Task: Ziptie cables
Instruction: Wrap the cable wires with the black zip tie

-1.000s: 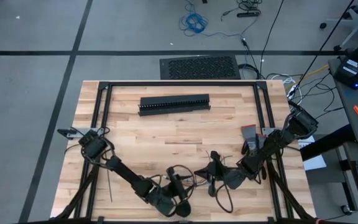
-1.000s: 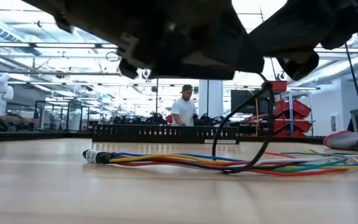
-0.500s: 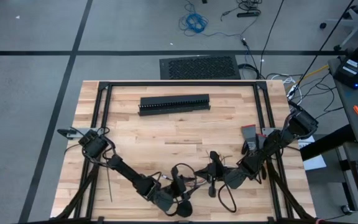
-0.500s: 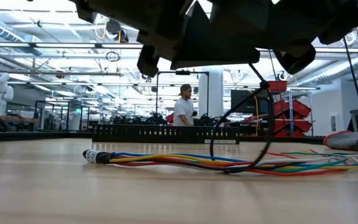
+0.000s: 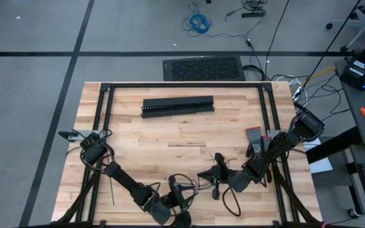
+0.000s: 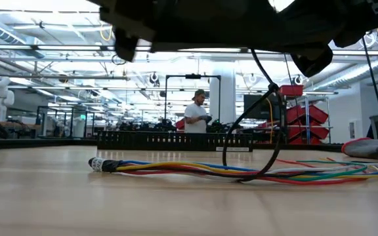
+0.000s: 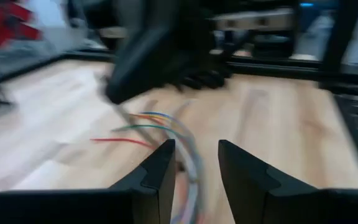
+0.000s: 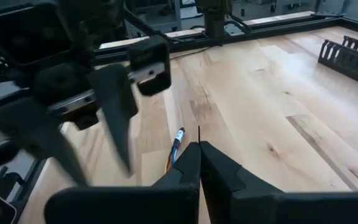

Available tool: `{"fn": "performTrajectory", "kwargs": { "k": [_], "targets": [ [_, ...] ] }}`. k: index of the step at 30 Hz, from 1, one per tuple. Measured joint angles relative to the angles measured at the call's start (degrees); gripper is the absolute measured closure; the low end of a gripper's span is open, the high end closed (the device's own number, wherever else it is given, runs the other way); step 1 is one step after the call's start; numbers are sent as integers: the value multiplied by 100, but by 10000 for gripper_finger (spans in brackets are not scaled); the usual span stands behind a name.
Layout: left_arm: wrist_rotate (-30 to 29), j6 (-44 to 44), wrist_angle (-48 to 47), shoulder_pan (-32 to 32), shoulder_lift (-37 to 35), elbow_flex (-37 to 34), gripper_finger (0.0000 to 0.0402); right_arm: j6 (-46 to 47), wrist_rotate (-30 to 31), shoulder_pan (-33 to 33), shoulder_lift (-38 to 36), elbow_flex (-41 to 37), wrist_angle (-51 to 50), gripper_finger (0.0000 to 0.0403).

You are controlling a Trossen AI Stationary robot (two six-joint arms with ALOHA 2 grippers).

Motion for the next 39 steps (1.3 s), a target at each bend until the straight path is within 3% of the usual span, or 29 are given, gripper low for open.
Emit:
{"fn": "performTrajectory", "kwargs": {
  "k": [3, 10, 19, 25, 31, 39],
  "targets": [
    [-347, 41, -15, -38, 0, 0, 281, -20, -4, 42, 0, 0, 40, 403],
    [-265, -218, -36, 233, -2, -128, 281, -241, -83, 81, 0, -2, 352, 403],
    [271, -463, 676, 398, 4, -589, 281, -269, -237, 97, 0, -2, 324, 403],
    [722, 123, 1295, 427, 4, -645, 281, -180, -247, 65, 0, -2, 295, 403],
    [969, 126, 1286, 458, 4, -651, 281, -52, -222, -50, 1, -2, 211, 403],
    [874, -146, 642, 475, 7, -656, 281, -14, -57, -198, 0, -2, 1, 403]
  ]
}}
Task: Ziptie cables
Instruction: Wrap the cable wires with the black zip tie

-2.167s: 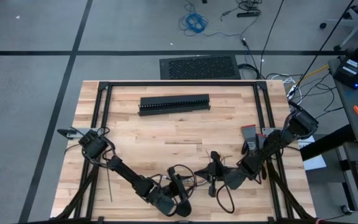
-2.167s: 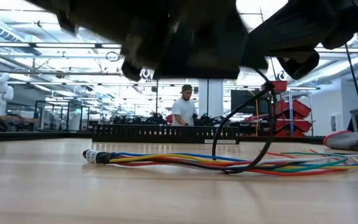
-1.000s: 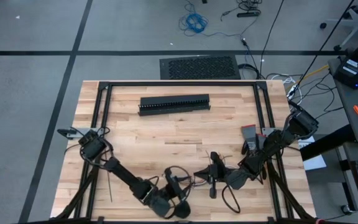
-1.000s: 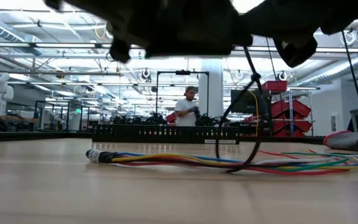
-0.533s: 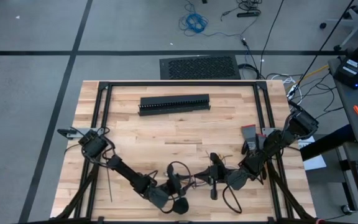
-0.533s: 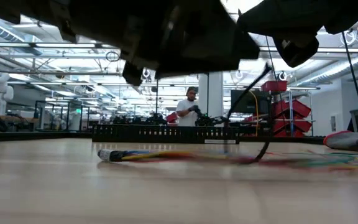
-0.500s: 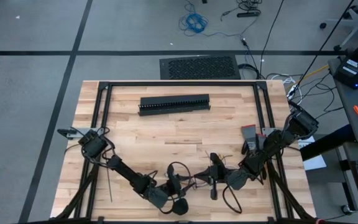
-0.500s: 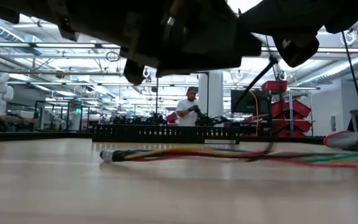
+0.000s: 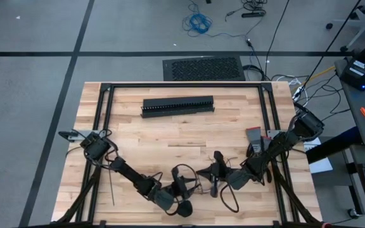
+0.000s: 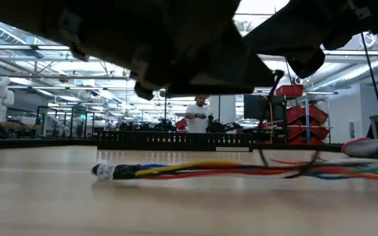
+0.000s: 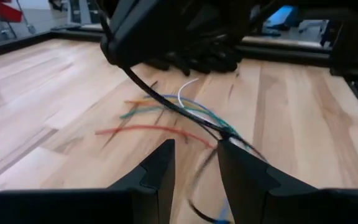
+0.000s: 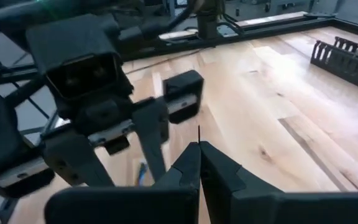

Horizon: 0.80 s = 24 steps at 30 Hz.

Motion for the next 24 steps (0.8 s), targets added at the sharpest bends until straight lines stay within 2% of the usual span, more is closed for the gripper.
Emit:
{"fn": "performTrajectory", "kwargs": {
  "k": [7, 14, 20, 24],
  "targets": [
    [-206, -48, -132, -8, 0, -11, 281, 408, -5, 13, 0, 0, -558, 403],
    [-174, -36, 88, 44, -2, -11, 281, 275, -24, 59, 0, 0, -388, 403],
    [887, 68, 672, 157, -11, -13, 281, 121, -24, 52, 0, 1, -333, 403],
    [1205, -294, 628, 348, -11, -54, 281, 108, -24, 54, 0, 2, -331, 403]
  ]
}}
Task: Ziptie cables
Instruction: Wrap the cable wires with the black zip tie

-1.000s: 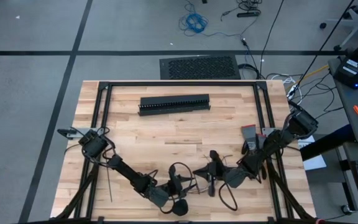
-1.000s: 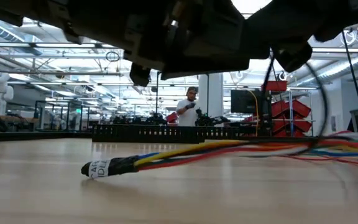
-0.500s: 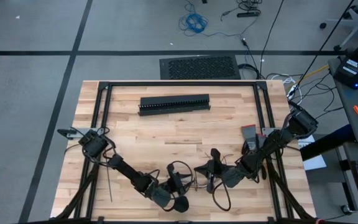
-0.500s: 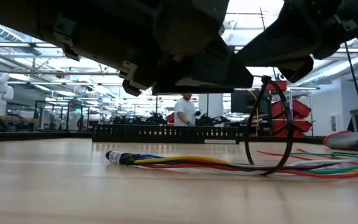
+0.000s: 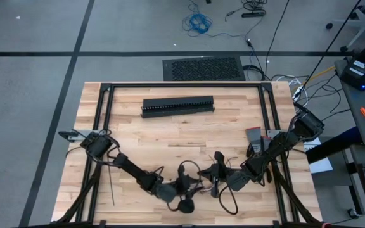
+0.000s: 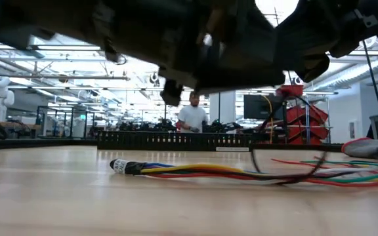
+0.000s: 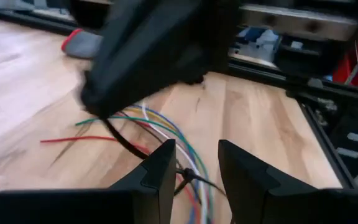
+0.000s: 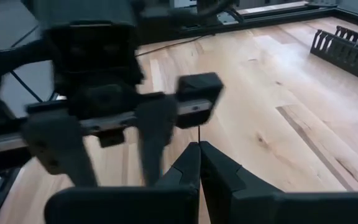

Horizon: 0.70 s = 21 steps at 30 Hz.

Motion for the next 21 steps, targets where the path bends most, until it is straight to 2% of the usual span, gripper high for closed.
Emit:
{"fn": "performTrajectory", "kwargs": {
  "k": [4, 12, 15, 21],
  "targets": [
    [10, -145, 26, 59, -2, -118, 281, -58, 2, 44, 0, -2, 9, 403],
    [-127, 511, 492, -183, -102, -119, 281, -133, 96, 75, 0, -2, 26, 403],
    [-558, 760, 285, -370, -298, -115, 281, -133, 191, 75, 0, 0, 26, 403],
    [-1808, 1006, -75, -772, -507, -115, 281, -429, 354, 79, 0, -2, 215, 403]
  ]
}}
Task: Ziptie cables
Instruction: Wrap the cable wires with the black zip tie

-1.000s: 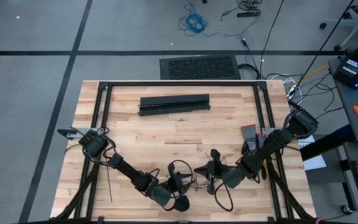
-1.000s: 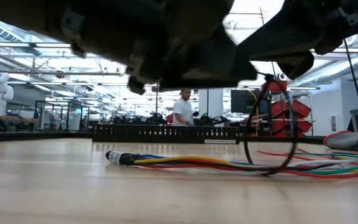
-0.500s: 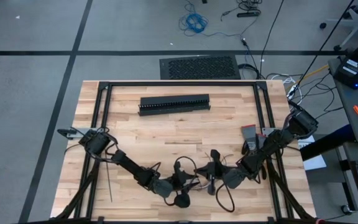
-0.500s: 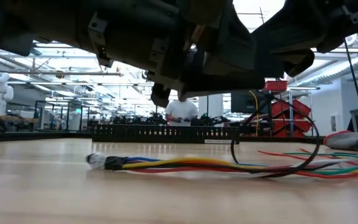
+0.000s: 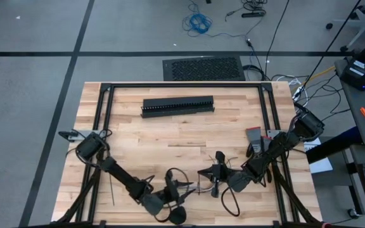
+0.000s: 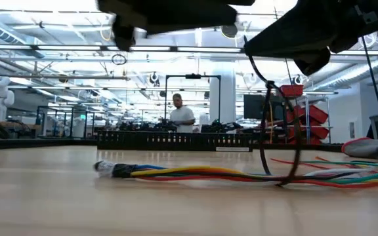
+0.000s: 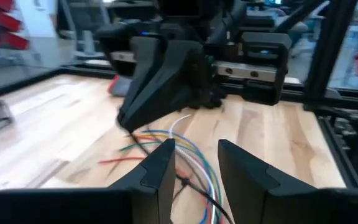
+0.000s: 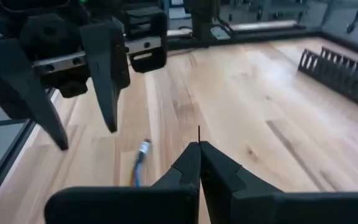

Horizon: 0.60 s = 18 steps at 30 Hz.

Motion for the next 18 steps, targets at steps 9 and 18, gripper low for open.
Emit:
{"fn": "performTrajectory", "kwargs": {
  "k": [9, 18],
  "targets": [
    [-59, -1187, 531, 169, -4, -646, 281, -483, -41, 29, 0, 2, 249, 403],
    [1476, -1355, 2268, 661, -4, -1352, 281, -812, -358, -45, 356, 0, 733, 403]
  ]
}}
